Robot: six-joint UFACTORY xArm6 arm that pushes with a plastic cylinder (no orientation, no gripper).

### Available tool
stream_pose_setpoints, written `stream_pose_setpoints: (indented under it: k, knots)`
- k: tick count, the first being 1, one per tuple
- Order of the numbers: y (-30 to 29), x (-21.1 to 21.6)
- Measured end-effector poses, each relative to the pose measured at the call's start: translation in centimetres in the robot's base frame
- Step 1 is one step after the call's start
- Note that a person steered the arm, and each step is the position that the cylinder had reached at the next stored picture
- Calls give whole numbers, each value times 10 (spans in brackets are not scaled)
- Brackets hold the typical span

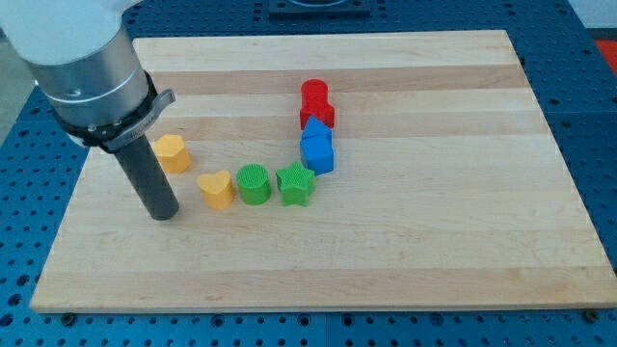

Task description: Place your arm below the green star

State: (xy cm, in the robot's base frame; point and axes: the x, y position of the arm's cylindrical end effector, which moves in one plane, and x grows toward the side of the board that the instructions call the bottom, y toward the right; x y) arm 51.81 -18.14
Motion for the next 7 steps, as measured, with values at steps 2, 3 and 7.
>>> stream_pose_setpoints:
  k: [2, 3, 7]
  knots:
    - [55, -3]
    - [58, -21]
    - [187, 41]
